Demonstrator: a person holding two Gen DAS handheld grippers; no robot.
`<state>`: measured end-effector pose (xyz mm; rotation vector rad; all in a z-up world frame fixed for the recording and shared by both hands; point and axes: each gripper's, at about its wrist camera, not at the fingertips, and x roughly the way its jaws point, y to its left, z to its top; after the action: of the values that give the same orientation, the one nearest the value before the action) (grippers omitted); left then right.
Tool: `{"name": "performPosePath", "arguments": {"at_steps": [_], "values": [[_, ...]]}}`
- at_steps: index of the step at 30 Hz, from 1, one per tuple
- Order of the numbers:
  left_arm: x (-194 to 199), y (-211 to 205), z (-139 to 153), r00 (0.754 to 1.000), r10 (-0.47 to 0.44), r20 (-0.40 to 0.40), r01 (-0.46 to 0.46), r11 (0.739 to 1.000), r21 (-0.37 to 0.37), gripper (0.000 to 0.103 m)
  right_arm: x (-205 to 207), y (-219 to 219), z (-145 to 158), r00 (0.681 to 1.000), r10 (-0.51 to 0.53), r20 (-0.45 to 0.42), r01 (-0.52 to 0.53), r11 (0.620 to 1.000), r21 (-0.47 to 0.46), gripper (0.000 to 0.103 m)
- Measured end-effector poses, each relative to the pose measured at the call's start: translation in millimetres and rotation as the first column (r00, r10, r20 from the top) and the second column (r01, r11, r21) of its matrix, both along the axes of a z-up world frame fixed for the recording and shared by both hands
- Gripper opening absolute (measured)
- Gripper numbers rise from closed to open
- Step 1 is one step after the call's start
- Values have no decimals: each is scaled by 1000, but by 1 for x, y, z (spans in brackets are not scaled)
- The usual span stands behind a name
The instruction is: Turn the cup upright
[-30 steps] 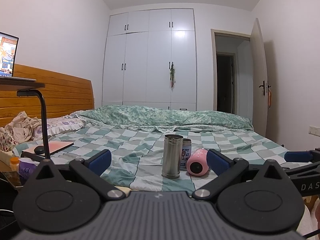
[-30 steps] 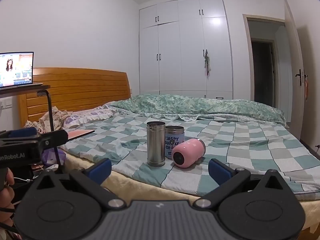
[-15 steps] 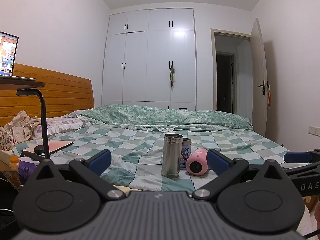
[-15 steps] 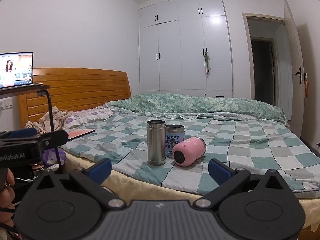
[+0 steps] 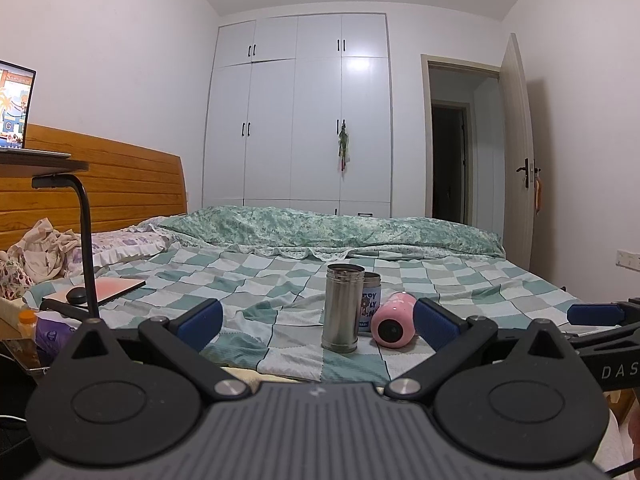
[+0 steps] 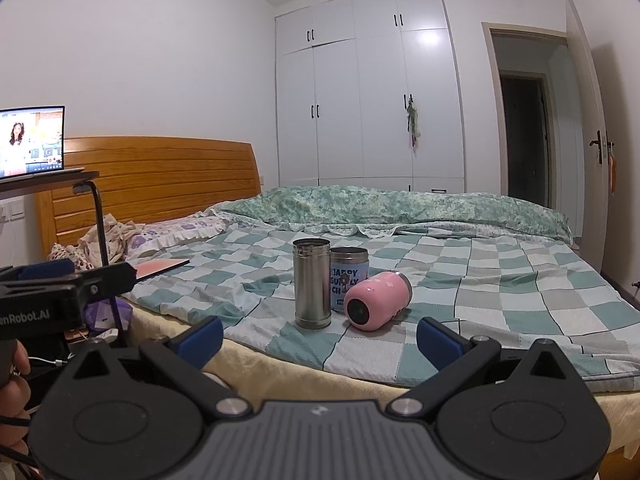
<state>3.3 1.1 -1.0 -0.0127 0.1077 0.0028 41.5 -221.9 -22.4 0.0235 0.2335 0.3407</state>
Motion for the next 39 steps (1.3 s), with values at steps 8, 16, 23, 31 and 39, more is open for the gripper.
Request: {"name": "performPosePath", "arguments": {"at_steps": [8, 16, 23, 31, 39], "values": [[0, 0, -1, 1000, -1, 1, 1, 1000, 2, 103, 0, 0, -1, 1000, 0, 0, 0, 1000, 2, 103], [0, 0, 0, 1000, -3, -3, 3, 1000, 1, 103, 0, 1, -2, 1000, -2, -4, 2, 1000, 7, 103], [-1, 0, 0, 1000, -2, -4, 2, 1000, -1, 103, -1, 2, -4, 1000, -2, -1, 2, 1000, 6, 103], [19, 10, 1, 1000, -12, -21, 11, 1000, -28, 103, 20, -7, 1, 1000, -15, -17, 16, 999, 33, 103], [82, 1, 5, 993, -112, 38, 111, 993, 29, 103, 109, -19, -7, 995, -41, -96, 44, 999, 22, 103]]}}
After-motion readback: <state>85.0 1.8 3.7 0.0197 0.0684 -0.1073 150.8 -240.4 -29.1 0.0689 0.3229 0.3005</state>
